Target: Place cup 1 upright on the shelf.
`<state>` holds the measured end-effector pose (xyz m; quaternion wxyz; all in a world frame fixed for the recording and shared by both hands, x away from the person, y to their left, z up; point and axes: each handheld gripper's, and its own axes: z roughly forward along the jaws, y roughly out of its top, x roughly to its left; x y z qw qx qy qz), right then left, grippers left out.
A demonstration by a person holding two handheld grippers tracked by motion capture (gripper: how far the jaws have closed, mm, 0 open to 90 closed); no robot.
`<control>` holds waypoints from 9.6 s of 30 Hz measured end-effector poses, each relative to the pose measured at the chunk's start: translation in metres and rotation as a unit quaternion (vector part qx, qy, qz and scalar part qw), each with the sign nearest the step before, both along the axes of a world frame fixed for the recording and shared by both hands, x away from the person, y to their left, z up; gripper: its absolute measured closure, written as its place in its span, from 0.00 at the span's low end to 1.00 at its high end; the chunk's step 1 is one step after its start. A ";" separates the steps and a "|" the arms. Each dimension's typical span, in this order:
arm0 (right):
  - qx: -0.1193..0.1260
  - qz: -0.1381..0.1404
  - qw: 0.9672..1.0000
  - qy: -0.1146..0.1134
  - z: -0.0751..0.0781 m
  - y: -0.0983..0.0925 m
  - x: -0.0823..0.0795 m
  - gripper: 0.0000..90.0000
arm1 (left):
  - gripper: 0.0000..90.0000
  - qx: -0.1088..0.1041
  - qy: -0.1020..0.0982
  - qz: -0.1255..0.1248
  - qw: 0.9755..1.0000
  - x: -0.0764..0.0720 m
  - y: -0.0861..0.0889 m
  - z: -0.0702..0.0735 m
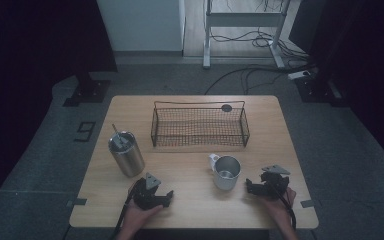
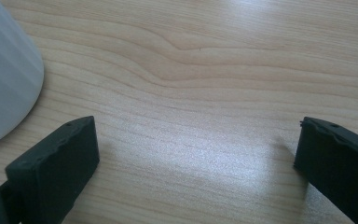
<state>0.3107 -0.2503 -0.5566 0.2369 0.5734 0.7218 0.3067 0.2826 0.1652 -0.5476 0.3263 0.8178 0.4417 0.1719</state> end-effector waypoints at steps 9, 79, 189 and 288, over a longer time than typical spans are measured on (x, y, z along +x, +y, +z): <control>0.001 -0.001 1.000 0.000 0.000 -0.002 -0.003 0.00 | 0.16 0.000 0.000 -0.004 1.000 0.001 0.000 0.000; 0.003 0.004 1.000 -0.005 0.001 -0.002 -0.002 0.04 | 0.16 -0.077 -0.093 0.043 0.992 -0.007 0.076 0.073; 0.004 0.002 1.000 -0.010 0.001 -0.003 -0.003 0.08 | 0.03 -0.098 -0.126 0.114 0.981 0.075 0.106 0.066; 0.005 0.001 1.000 -0.017 0.001 -0.004 -0.004 0.14 | 0.04 -0.117 -0.132 0.062 0.982 0.060 0.063 0.087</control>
